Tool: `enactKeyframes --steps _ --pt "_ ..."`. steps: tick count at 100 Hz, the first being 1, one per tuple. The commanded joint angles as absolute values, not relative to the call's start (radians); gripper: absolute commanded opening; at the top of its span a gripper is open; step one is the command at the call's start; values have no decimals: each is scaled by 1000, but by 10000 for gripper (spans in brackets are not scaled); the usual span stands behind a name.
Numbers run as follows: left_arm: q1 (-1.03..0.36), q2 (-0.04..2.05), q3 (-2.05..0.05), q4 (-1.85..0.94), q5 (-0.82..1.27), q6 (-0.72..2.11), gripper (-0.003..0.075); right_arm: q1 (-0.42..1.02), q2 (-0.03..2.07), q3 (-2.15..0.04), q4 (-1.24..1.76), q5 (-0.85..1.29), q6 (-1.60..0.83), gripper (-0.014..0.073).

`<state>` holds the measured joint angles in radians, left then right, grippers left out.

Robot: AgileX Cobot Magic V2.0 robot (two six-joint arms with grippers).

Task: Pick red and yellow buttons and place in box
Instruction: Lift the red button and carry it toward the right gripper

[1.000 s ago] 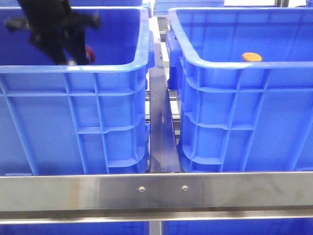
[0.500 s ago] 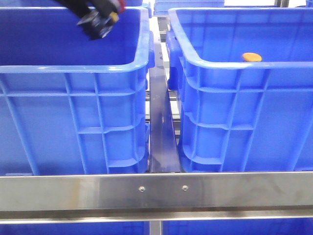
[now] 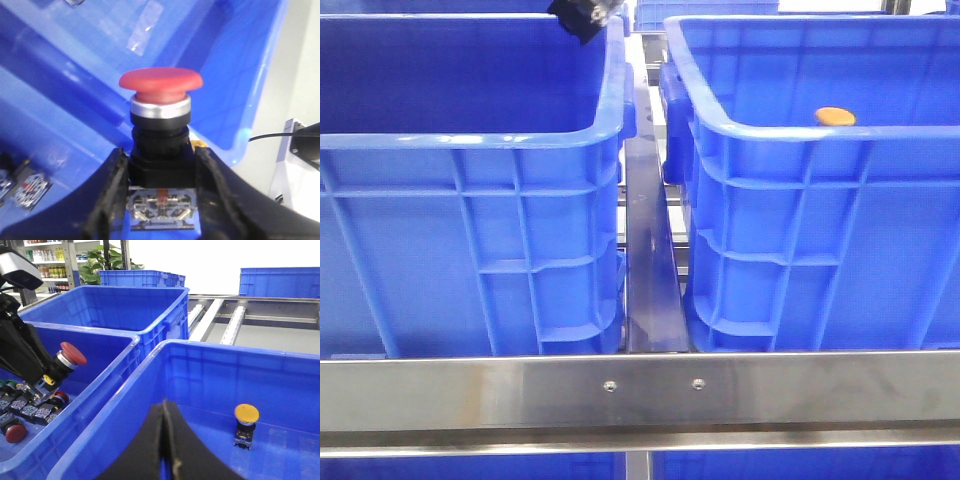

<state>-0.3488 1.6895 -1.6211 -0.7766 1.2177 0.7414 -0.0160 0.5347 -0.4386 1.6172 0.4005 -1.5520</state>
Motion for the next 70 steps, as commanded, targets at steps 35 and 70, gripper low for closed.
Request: enactKeyframes --steps 35,70 --pt "-441 1635 -1652 -801 1196 751 49 -19 537 -465 1651 401 -1565 -69" --pt "-441 1635 -1652 -801 1196 751 49 -19 600 -468 1652 406 -1562 55"
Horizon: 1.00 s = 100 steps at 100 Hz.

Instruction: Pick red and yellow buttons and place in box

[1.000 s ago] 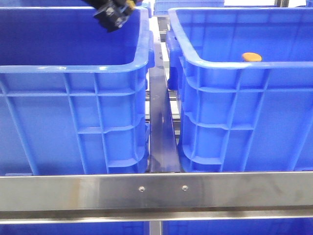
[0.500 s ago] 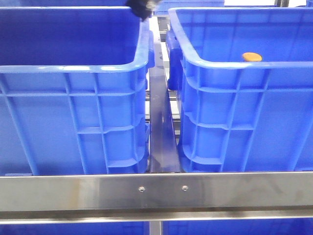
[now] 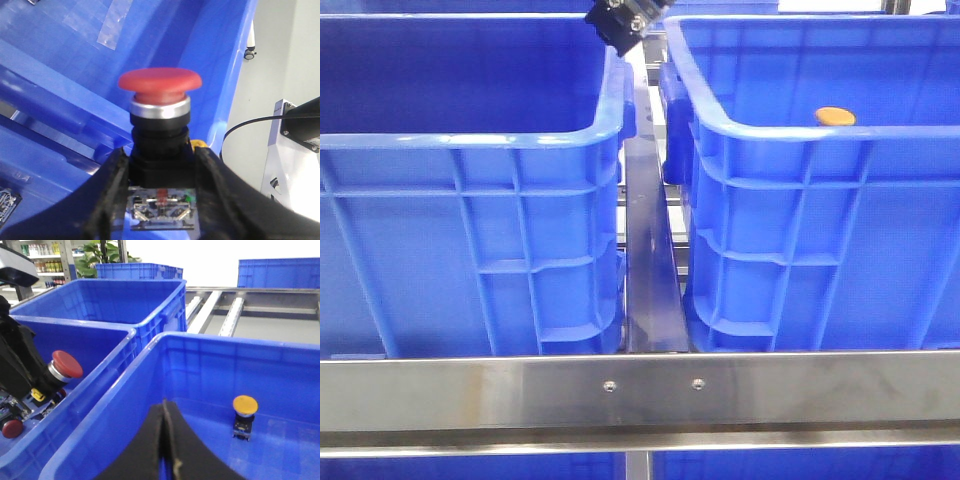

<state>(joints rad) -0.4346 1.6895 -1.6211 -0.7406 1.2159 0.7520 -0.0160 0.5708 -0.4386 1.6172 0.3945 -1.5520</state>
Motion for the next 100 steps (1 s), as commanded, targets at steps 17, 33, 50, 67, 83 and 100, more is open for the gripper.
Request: enactKeyframes --steps 17,33,50,67,83,100 --pt "-441 1635 -1652 -801 1196 751 49 -19 677 -480 1670 479 -1540 387" --pt "-441 1635 -1652 -801 1196 751 49 -19 772 -537 1669 595 -1416 543" --pt "-441 1635 -1652 -801 1196 751 49 -19 912 -630 1666 790 -1197 538" --pt "-441 1635 -1652 -801 1196 751 49 -19 1064 -737 1668 994 -1031 538" --pt "-441 1635 -1652 -801 1196 751 49 -2 1183 -830 1689 1071 -978 538" --pt "-441 1635 -1652 -801 1194 751 49 42 1260 -895 1711 1044 -976 538"
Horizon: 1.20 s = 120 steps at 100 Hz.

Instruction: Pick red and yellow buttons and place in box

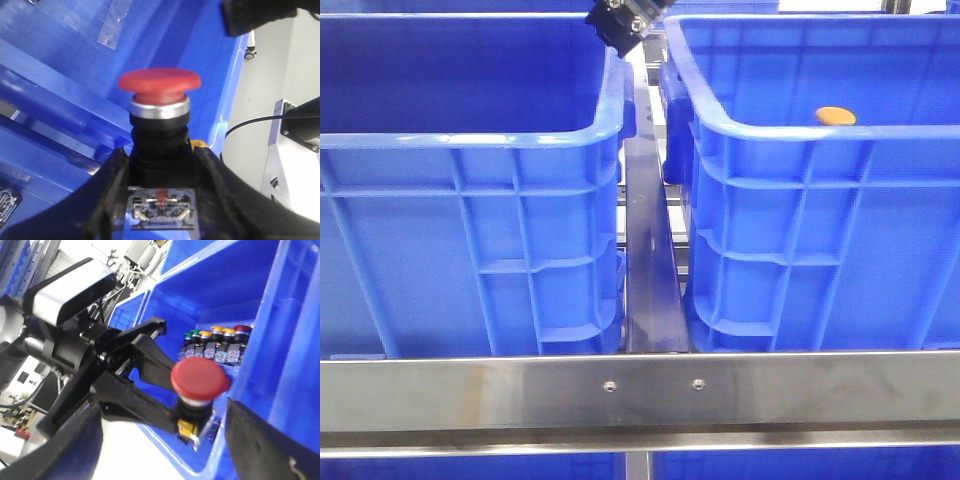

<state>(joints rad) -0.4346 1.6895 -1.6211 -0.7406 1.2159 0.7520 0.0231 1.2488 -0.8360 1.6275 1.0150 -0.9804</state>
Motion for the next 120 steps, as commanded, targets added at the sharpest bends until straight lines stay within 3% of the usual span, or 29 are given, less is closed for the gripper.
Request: enactKeyframes --steps 1,97,120 --pt "-441 1635 -1652 -801 1194 751 49 46 1263 -897 1713 1043 -976 538" --pt "-441 1635 -1652 -801 1184 751 49 176 1392 -928 1801 932 -978 535" --pt "-441 1635 -1652 -801 1184 751 49 176 1392 -928 1803 921 -978 414"
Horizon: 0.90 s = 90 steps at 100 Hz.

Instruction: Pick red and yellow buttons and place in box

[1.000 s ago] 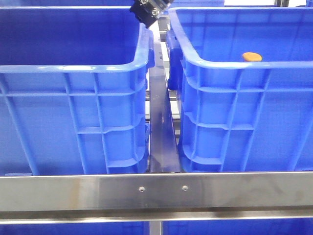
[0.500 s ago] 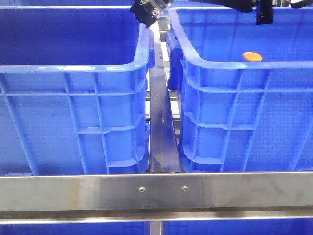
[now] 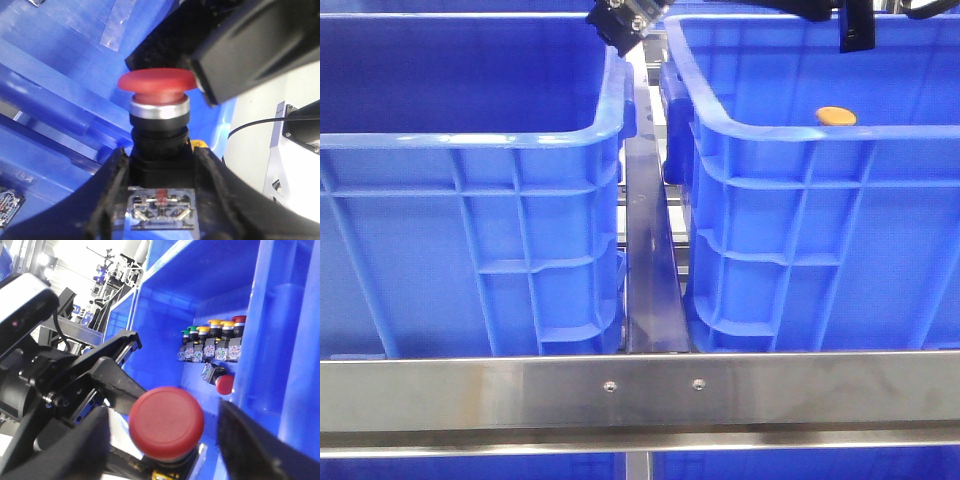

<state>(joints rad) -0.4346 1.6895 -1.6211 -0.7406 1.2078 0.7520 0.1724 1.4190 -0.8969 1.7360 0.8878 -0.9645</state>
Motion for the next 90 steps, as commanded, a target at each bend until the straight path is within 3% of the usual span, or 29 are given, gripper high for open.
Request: enactKeyframes --steps 1,38,57,77,85,90 --pt "-441 1635 -1652 -801 1184 751 49 176 1392 -928 1803 921 -978 414" --pt "-441 1635 -1652 -801 1184 751 49 176 1392 -928 1809 916 -978 406" --pt "-441 1635 -1652 -801 1184 751 49 176 1392 -928 1809 917 -978 262" --pt "-441 1635 -1652 -801 1180 751 50 176 1392 -928 1809 917 -978 255" --pt "-441 1635 -1652 -801 1180 751 78 176 1392 -928 1809 917 -978 255" --pt "-441 1635 -1652 -801 1182 751 139 176 1392 -928 1809 917 -978 255"
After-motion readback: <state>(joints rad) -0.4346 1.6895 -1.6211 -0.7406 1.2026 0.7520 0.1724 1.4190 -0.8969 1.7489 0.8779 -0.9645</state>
